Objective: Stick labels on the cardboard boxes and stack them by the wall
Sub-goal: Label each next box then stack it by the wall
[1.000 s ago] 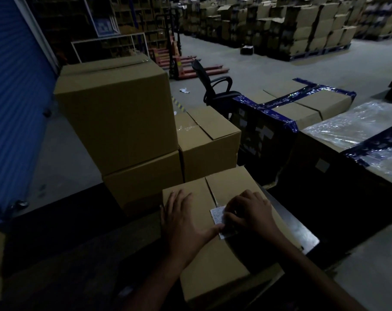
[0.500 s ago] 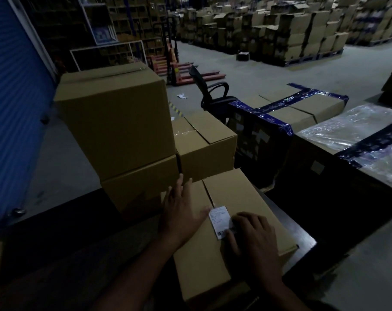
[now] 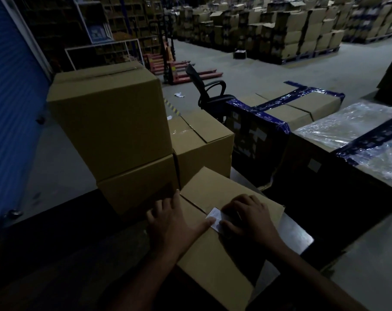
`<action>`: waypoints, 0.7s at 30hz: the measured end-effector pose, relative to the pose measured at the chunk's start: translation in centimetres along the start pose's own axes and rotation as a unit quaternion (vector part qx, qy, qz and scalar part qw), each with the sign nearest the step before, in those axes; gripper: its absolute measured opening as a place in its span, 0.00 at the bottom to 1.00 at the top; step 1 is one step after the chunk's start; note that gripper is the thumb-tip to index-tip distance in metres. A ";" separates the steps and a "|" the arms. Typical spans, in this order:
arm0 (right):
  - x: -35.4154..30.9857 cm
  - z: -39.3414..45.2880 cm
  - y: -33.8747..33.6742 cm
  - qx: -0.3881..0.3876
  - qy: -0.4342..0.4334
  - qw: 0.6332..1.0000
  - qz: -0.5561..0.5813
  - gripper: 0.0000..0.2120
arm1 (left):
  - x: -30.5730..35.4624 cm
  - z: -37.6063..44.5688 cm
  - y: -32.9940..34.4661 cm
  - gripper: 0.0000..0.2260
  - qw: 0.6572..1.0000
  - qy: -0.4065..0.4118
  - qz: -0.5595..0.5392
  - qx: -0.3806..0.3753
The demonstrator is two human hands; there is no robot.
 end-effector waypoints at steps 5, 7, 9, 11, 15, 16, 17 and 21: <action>-1.8 -0.3 0.7 0.016 0.083 0.996 0.005 0.21 | -0.3 -0.3 0.0 0.60 0.999 0.021 -0.036 0.024; -1.9 0.0 0.6 0.008 0.091 0.996 0.006 0.18 | -0.2 -0.3 0.1 0.60 0.999 0.021 -0.042 0.019; -1.9 0.3 0.4 0.001 0.090 0.996 0.012 0.15 | -0.2 -0.3 0.2 0.59 0.999 0.022 -0.044 0.020; -1.8 0.7 0.1 -0.014 0.090 0.996 0.025 0.13 | -0.3 -0.2 0.2 0.59 0.998 0.020 -0.051 0.021; -1.7 0.6 -0.3 -0.013 0.097 0.994 0.039 0.11 | -0.4 -0.2 0.3 0.58 0.998 0.019 -0.057 0.025; -1.8 0.4 -0.3 -0.005 0.099 0.994 0.034 0.11 | -0.4 -0.2 0.3 0.58 0.998 0.020 -0.057 0.029; -2.0 0.3 -0.3 0.003 0.100 0.995 0.027 0.12 | -0.5 -0.2 0.4 0.58 0.998 0.020 -0.057 0.032; -2.1 0.4 -0.3 -0.016 0.099 0.995 0.026 0.11 | -0.5 -0.2 0.4 0.58 0.998 0.018 -0.056 0.025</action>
Point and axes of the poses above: each hand's wrist, its own z-axis towards the middle knuckle, its own y-axis out of the palm, x = y × z, the point moved 3 cm from there along z, towards the middle knuckle, and after that the axes turned 13 degrees about -z, right-handed, at the moved point
